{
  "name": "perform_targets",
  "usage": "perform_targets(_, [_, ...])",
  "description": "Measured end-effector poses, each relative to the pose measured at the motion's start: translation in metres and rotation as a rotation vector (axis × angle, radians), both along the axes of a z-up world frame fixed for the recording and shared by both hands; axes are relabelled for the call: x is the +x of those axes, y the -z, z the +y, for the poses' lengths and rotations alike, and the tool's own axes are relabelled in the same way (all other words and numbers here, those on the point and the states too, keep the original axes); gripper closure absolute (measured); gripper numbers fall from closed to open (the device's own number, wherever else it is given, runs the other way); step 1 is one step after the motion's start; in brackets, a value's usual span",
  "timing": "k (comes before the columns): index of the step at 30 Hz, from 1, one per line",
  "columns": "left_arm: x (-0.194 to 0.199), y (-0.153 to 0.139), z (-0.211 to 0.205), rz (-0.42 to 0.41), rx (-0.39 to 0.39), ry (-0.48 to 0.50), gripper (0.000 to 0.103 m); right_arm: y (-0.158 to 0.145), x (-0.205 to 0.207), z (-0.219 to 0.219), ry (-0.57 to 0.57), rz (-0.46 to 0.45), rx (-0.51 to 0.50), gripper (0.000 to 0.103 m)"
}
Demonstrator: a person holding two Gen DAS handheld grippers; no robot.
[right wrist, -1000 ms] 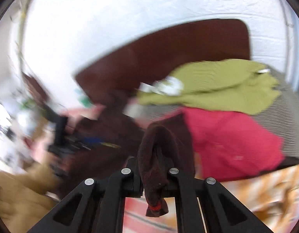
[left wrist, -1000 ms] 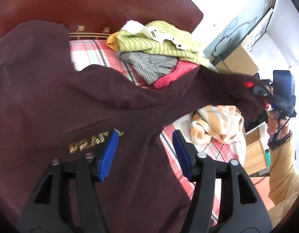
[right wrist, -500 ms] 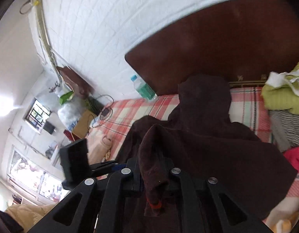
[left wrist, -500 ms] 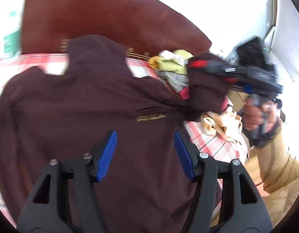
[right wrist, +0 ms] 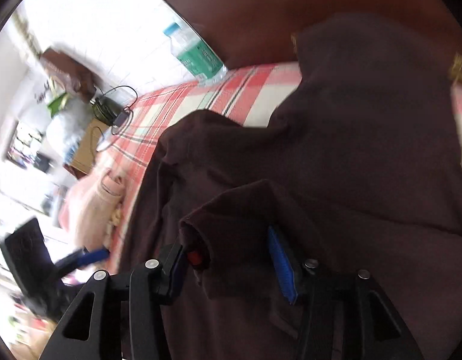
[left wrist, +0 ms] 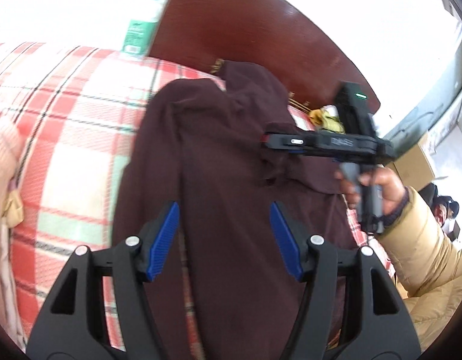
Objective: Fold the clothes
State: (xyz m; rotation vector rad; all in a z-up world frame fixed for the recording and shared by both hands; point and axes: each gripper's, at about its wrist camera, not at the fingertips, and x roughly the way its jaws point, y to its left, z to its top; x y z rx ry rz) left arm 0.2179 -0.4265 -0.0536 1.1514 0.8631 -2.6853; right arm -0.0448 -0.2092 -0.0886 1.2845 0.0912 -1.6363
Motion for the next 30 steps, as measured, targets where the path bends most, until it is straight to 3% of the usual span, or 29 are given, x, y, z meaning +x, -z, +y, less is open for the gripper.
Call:
perform_targets(5, [0.020,0.007,-0.018,-0.064,-0.040,-0.051,0.038,-0.020,0.023,0.033,-0.054,0.168,-0.016,0.052])
perform_targets(12, [0.052,0.028,-0.012,-0.145,-0.046,-0.062,0.038,0.015,0.039,-0.011,-0.087,0.285,0.090,0.058])
perform_targets(16, [0.062,0.041,-0.004,-0.175,-0.029,-0.048,0.038,0.031,0.049,-0.039,-0.121,0.324,0.154,0.056])
perform_targets(20, [0.072,0.058,0.007,-0.243,-0.028,-0.001,0.038,0.018,0.056,-0.028,-0.129,0.279,0.108,0.056])
perform_targets(23, [0.079,0.061,0.016,-0.221,-0.038,0.038,0.038,0.009,0.076,-0.008,-0.168,0.257,0.062,0.050])
perform_targets(24, [0.078,0.061,0.017,-0.215,-0.025,0.052,0.041,0.007,0.085,-0.001,-0.186,0.251,0.051,0.050])
perform_targets(25, [0.077,0.062,0.017,-0.211,-0.002,0.065,0.064,0.006,0.094,0.005,-0.206,0.245,0.039,0.047])
perform_targets(27, [0.075,0.063,0.018,-0.217,0.027,0.072,0.091,0.003,0.112,0.010,-0.251,0.236,0.007,0.045])
perform_targets(30, [0.074,0.052,0.013,-0.168,0.120,0.064,0.093,0.000,0.139,0.018,-0.318,0.221,-0.041,0.044])
